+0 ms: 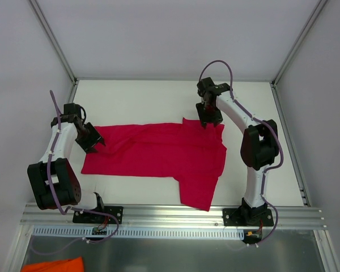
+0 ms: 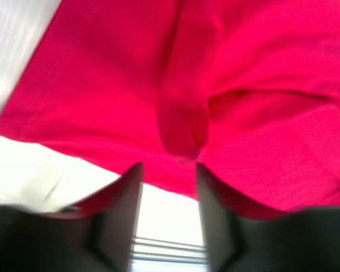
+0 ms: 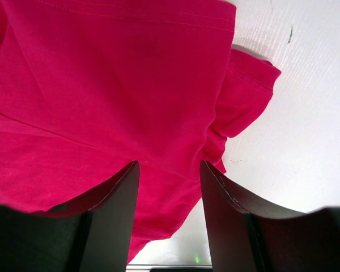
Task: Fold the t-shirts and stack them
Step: Fold the flattened tshirt in 1/3 of the way
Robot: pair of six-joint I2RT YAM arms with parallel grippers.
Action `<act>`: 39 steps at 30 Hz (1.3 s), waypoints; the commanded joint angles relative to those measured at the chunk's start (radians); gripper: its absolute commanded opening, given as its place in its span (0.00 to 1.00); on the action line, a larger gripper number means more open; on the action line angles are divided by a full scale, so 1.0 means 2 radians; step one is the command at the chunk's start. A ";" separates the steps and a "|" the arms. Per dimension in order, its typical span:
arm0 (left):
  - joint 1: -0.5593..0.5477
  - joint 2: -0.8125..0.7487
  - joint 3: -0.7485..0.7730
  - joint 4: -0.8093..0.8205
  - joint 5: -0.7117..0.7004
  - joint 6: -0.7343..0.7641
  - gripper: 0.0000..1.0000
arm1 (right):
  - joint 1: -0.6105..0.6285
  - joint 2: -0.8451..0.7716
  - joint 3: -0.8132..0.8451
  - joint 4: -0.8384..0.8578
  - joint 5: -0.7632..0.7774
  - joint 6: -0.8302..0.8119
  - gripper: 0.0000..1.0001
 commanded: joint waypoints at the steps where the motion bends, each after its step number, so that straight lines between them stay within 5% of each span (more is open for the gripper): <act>1: 0.003 0.001 0.003 -0.009 -0.026 0.000 0.62 | 0.004 -0.003 0.006 -0.008 -0.008 0.004 0.51; 3: 0.003 0.001 0.008 0.000 -0.016 0.000 0.85 | 0.004 0.018 0.029 -0.018 -0.023 0.005 0.51; 6: 0.004 0.004 0.014 0.038 0.023 -0.010 0.88 | 0.006 0.033 0.058 -0.014 -0.055 0.003 0.52; 17: -0.017 0.117 0.102 0.105 0.132 -0.030 0.87 | 0.008 0.095 0.144 -0.035 -0.101 0.001 0.52; 26: -0.018 0.173 0.150 0.063 0.079 -0.027 0.67 | 0.010 0.063 0.113 -0.031 -0.078 -0.014 0.52; 39: -0.021 0.096 0.114 -0.012 0.008 -0.012 0.64 | 0.008 0.004 0.073 -0.031 -0.047 -0.014 0.52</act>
